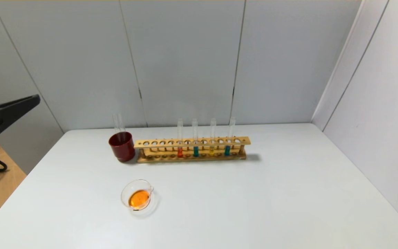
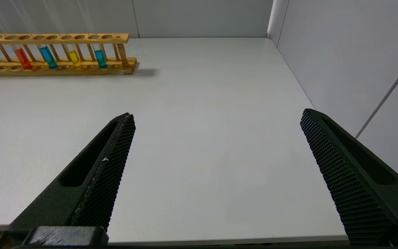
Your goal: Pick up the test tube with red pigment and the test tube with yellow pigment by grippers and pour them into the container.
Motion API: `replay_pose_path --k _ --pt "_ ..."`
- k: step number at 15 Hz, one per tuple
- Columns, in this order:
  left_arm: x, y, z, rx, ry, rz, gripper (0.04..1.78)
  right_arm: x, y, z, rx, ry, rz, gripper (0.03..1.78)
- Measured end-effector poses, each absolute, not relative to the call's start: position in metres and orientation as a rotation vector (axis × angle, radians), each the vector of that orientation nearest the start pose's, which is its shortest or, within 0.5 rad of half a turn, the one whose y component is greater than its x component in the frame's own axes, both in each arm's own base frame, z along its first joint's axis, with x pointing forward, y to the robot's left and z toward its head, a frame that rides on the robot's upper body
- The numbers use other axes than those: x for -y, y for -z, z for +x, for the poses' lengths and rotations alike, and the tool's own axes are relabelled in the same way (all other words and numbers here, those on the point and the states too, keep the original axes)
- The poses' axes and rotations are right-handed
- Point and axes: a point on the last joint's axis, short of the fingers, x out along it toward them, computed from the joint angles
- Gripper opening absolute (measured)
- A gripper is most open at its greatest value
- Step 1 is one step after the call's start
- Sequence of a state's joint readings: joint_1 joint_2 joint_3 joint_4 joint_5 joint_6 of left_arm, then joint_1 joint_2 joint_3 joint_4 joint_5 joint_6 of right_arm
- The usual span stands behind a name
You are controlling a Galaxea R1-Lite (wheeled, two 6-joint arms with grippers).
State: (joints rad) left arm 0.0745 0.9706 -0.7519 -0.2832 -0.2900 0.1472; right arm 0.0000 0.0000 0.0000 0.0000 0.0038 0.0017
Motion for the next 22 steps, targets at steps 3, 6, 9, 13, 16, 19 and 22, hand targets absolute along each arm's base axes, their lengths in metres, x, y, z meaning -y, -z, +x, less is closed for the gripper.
replay_pose_path --k 3,6,9,13,16,19,22 --pt "-0.001 -0.261 0.074 0.089 0.113 0.158 1.75 0.000 -0.075 -0.023 0.000 -0.004 0.002 1.75" --pt "0.000 -0.224 0.036 0.114 0.030 0.156 1.75 0.000 -0.075 -0.023 0.000 -0.004 0.001 1.75" --pt "0.001 -0.192 0.005 0.179 -0.013 0.155 1.75 0.000 -0.075 -0.023 0.000 -0.004 0.002 1.75" --pt "0.001 -0.173 -0.028 0.369 -0.042 0.149 1.75 0.000 -0.075 -0.023 0.000 -0.004 0.002 1.75" --pt "0.000 -0.153 -0.041 0.462 -0.064 0.152 1.75 0.000 -0.075 -0.023 0.000 -0.004 0.002 1.75" --pt "-0.001 -0.122 -0.032 0.403 -0.075 0.154 1.75 0.000 -0.075 -0.023 0.000 -0.004 0.002 1.75" --pt "-0.001 -0.099 -0.026 0.225 -0.071 0.168 1.75 0.000 -0.075 -0.023 0.000 -0.004 0.002 1.75"
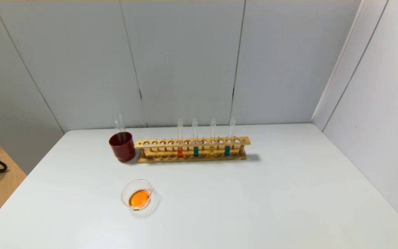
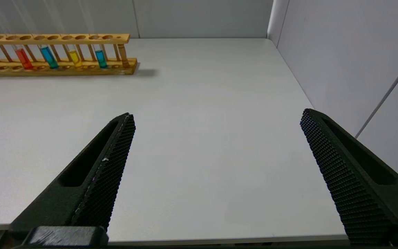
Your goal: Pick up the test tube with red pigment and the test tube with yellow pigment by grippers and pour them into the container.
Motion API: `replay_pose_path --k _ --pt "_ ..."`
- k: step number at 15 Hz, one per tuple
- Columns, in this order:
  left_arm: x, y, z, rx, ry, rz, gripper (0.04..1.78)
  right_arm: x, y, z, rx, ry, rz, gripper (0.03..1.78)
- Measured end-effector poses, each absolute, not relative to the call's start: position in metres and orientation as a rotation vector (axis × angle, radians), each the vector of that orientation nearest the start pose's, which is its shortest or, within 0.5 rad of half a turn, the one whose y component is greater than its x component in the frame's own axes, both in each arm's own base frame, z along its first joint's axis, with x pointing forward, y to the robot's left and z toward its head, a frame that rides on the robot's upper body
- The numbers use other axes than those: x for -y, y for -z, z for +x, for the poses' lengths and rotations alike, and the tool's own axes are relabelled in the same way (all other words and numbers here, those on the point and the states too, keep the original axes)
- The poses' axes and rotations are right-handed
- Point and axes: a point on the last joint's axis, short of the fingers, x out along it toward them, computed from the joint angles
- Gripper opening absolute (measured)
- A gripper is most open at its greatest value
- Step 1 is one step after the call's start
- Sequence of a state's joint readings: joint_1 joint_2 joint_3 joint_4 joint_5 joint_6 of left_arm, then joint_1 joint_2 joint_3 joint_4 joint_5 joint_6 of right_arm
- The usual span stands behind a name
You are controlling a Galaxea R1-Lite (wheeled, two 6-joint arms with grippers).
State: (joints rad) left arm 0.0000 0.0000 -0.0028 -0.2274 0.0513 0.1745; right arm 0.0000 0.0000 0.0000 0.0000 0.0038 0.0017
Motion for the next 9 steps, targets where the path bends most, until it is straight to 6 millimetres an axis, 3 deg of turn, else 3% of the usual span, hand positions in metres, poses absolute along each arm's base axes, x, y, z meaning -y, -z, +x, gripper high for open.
replay_pose_path --k 4,9 --pt "0.001 -0.074 -0.023 -0.008 0.030 0.157 1.75 0.000 -0.075 -0.023 0.000 -0.004 0.002 1.75" --pt "0.001 -0.074 -0.023 -0.009 0.029 0.113 1.75 0.000 -0.075 -0.023 0.000 -0.004 0.002 1.75"
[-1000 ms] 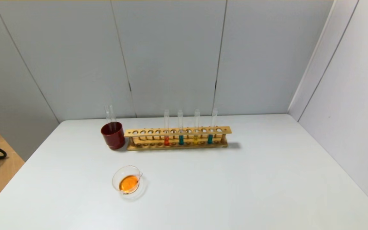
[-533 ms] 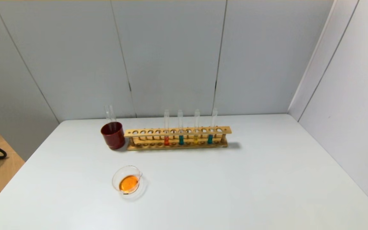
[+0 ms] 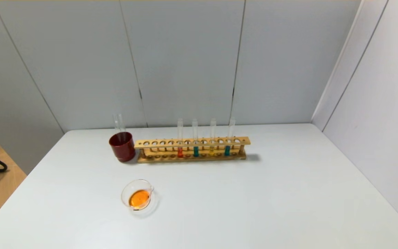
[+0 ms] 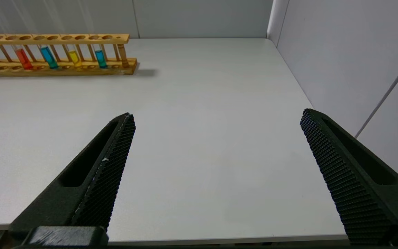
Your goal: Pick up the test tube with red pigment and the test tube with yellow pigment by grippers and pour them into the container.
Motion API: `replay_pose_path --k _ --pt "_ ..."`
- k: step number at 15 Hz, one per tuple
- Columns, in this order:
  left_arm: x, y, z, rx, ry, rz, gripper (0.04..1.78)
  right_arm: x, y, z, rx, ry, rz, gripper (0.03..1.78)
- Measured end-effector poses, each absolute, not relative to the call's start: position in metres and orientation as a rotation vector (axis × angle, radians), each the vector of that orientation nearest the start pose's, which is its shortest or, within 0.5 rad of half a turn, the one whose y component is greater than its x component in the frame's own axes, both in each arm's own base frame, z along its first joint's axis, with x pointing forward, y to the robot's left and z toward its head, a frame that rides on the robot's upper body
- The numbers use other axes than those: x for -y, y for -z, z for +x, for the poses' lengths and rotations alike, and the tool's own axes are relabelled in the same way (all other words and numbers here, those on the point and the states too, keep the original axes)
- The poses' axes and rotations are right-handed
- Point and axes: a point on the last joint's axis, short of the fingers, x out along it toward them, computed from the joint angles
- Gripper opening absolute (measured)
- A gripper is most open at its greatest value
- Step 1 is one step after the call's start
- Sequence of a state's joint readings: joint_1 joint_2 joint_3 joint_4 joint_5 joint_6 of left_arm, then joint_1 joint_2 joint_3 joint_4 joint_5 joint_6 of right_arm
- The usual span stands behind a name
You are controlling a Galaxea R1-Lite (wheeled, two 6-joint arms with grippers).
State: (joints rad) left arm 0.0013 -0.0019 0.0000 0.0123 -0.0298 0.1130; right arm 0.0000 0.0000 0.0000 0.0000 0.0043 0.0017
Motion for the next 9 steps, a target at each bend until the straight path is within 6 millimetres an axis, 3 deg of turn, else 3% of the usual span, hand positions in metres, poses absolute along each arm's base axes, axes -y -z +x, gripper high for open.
replay_pose_path --k 9 --pt "0.0000 -0.0742 -0.0229 -0.010 0.000 0.009 1.75 -0.0001 -0.0755 -0.0228 0.000 -0.004 0.004 1.75"
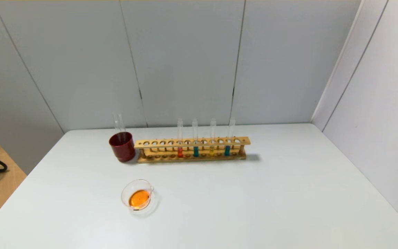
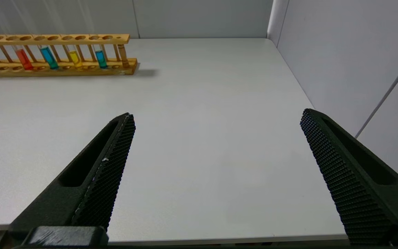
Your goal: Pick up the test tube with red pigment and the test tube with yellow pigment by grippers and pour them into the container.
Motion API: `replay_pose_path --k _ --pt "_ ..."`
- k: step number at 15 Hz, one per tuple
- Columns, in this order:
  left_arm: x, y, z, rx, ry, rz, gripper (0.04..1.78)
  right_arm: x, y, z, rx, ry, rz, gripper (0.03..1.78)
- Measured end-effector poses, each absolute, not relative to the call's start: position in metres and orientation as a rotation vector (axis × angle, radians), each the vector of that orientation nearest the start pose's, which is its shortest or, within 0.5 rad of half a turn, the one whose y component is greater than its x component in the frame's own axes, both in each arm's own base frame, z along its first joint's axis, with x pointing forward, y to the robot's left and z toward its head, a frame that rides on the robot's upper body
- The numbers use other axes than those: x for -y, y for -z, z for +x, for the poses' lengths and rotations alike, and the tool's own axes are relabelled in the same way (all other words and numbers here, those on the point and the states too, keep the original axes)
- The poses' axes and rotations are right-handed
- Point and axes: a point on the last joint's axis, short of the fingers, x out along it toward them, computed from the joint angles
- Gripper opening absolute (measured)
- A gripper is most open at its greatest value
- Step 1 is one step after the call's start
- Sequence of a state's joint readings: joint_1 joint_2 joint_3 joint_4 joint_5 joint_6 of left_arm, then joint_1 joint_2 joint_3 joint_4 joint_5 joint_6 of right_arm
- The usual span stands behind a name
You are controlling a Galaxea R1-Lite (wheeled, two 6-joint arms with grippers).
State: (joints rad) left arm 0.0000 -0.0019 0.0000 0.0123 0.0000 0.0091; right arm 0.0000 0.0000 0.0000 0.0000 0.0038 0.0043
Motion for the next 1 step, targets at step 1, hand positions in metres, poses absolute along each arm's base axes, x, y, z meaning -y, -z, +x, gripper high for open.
replay_pose_path --k 1 --pt "0.0000 -0.0742 -0.0229 -0.010 0.000 0.009 1.75 -0.0001 -0.0755 -0.0228 0.000 -0.004 0.004 1.75"
